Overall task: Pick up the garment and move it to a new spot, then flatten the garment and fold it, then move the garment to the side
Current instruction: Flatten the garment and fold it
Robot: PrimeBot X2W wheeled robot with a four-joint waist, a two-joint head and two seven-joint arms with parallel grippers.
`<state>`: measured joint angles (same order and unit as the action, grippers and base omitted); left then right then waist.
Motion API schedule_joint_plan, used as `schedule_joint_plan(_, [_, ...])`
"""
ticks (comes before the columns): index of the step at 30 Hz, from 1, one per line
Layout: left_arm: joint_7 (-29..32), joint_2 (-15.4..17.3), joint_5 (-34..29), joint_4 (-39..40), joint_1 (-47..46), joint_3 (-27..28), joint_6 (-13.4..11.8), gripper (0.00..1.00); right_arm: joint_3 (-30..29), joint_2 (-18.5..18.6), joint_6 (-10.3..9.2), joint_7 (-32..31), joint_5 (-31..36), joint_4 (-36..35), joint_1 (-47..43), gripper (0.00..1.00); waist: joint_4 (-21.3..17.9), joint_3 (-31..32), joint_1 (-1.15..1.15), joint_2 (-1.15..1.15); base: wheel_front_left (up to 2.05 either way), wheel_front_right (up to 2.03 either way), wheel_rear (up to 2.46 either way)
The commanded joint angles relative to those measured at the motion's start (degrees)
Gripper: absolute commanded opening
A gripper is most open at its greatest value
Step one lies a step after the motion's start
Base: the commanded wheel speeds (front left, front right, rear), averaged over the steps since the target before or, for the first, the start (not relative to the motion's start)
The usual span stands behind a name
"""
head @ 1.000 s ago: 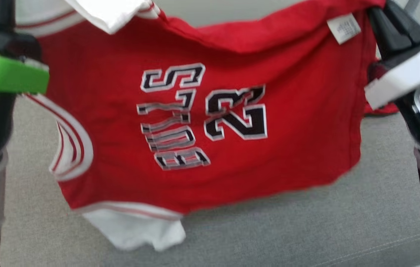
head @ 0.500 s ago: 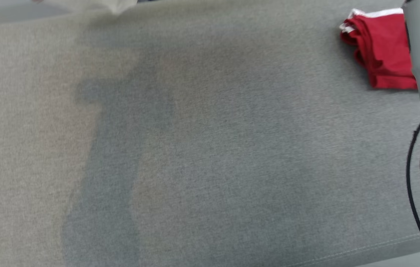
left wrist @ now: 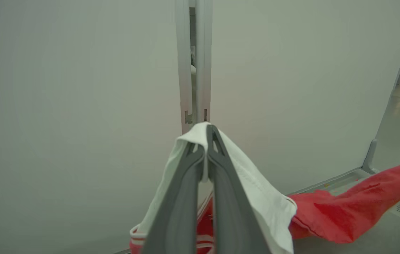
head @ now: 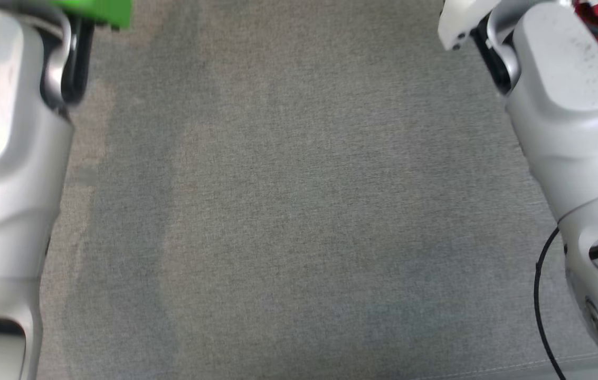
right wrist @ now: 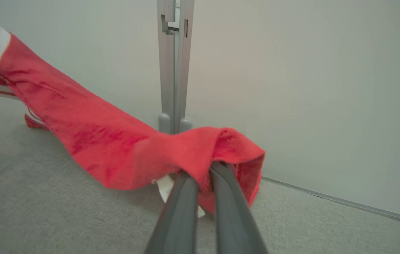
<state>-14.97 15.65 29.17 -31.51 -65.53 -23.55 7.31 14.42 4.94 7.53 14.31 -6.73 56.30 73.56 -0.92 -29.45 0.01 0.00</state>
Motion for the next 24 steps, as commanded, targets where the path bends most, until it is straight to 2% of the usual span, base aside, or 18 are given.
schedule_joint_plan(1, [-0.23,0.69,1.24,1.90,2.27,0.99,0.26,0.00,0.40,0.26,-0.09,0.57,-0.54,-0.15,-1.21,0.00,0.80,-1.76,-0.01,0.00,0.00,0.00,0.00])
schedule_joint_plan(8, [-0.22,2.17,3.98,13.43,17.55,5.66,0.27,0.00,2.27,1.18,-0.09,0.89,-2.79,-4.66,-7.86,0.00,-0.69,0.24,-0.01,0.00,0.00,0.00,0.00])
schedule_joint_plan(15, [-0.23,2.12,3.64,23.80,34.16,9.73,0.19,0.00,1.69,1.52,-0.09,0.91,-5.50,-11.02,-18.30,0.00,-1.43,6.37,-0.01,0.00,0.00,0.00,0.00])
schedule_joint_plan(19, [-0.23,1.25,4.71,28.57,43.61,10.74,-0.60,0.00,1.01,1.87,-0.09,0.60,-6.81,-14.31,-25.60,0.00,-1.50,11.14,-0.01,0.00,0.00,0.00,0.00])
schedule_joint_plan(24, [0.13,0.93,5.51,34.91,55.75,10.83,-3.10,0.00,-0.94,2.43,-0.09,-2.47,-7.65,-21.12,-36.35,0.00,-1.55,17.11,-0.01,0.00,0.00,0.00,0.00])
